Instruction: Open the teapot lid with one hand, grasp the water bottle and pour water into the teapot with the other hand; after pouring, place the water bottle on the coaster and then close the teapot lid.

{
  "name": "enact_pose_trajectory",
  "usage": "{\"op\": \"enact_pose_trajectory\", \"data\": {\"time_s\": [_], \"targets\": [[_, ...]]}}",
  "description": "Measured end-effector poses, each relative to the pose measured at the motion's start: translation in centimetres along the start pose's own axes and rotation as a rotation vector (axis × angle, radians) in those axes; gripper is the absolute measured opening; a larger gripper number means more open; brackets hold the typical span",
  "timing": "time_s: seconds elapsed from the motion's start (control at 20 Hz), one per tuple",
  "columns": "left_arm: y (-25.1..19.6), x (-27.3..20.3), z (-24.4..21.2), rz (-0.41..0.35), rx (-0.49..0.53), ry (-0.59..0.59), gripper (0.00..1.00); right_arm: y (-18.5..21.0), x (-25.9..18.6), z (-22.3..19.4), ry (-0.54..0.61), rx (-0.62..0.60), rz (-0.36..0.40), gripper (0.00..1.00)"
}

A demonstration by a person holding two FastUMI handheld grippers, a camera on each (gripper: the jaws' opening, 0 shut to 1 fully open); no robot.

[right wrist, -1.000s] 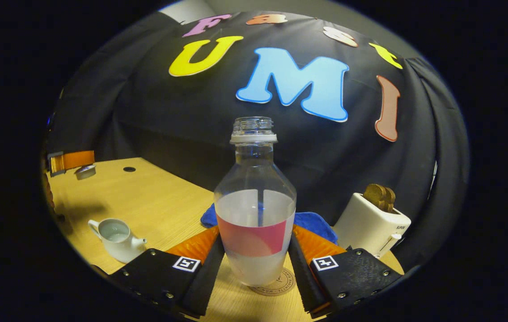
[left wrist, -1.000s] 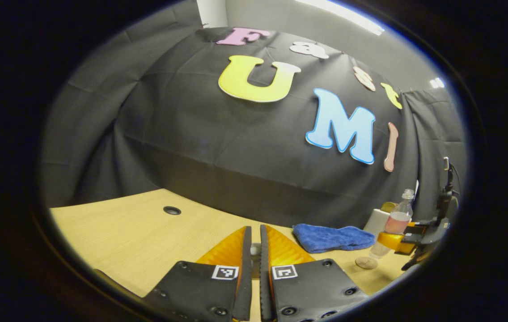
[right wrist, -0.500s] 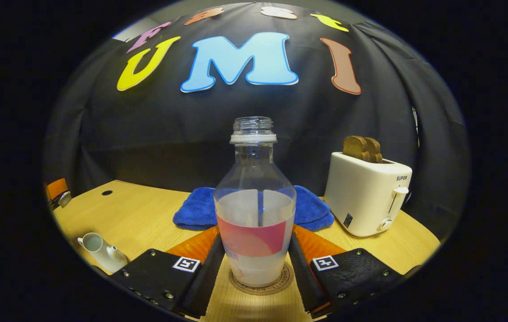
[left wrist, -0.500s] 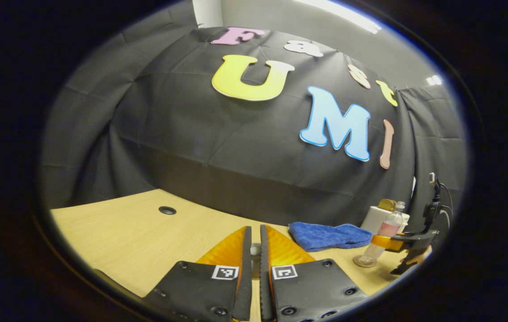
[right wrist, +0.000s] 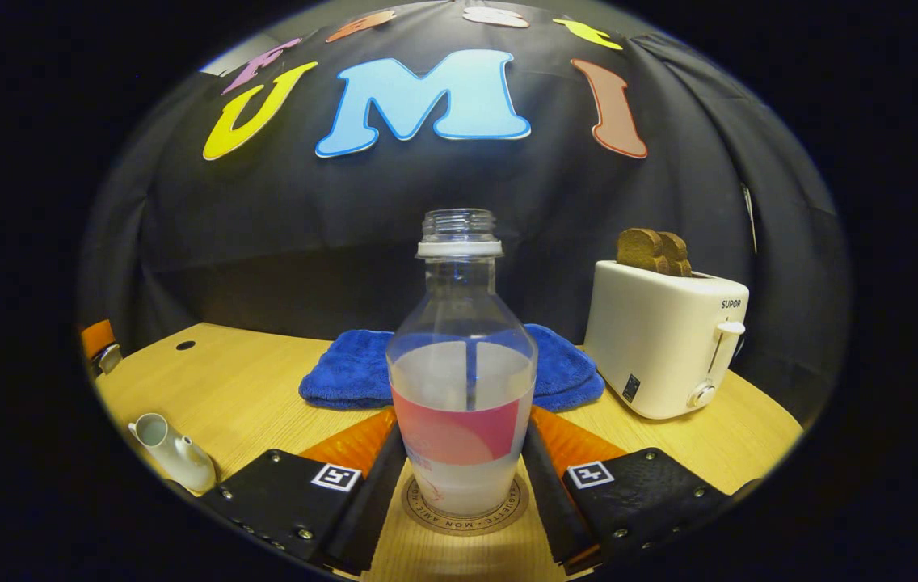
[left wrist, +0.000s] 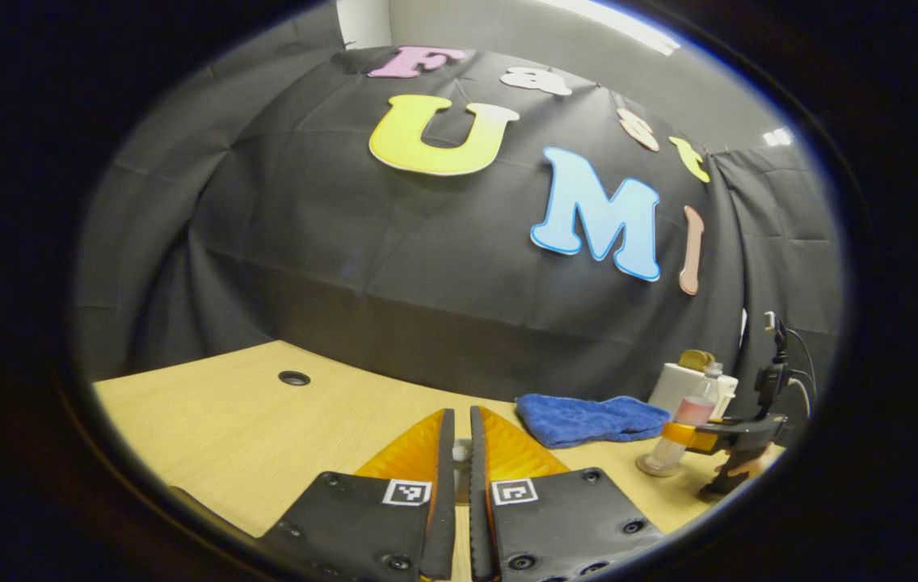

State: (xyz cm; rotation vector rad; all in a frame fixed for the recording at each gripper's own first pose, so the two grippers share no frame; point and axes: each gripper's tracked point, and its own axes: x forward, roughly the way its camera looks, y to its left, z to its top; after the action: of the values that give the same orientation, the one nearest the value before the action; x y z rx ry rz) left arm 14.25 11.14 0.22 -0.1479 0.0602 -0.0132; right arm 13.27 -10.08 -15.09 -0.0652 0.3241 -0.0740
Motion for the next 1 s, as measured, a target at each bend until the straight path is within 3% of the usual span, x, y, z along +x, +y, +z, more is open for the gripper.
{"op": "enact_pose_trajectory", "data": {"time_s": [0.15,0.3,0.55,1.0], "targets": [[-0.1,0.1,-0.3,-0.001,0.005,0.002,0.15,-0.2,-0.1,-0.1,0.005,0.018,0.002,0.78],[-0.2,0.1,-0.5,-0.006,0.007,0.006,0.15,0.1,-0.1,0.1,0.001,0.03,0.006,0.85],[-1.0,0.1,-0.5,-0.024,0.012,0.005,0.15,-0.1,-1.7,1.7,-0.029,0.029,-0.005,0.85],[-2.9,0.0,-0.9,-0.066,0.029,0.009,0.15,1.0,-7.2,8.8,-0.164,0.007,0.021,0.85]]}}
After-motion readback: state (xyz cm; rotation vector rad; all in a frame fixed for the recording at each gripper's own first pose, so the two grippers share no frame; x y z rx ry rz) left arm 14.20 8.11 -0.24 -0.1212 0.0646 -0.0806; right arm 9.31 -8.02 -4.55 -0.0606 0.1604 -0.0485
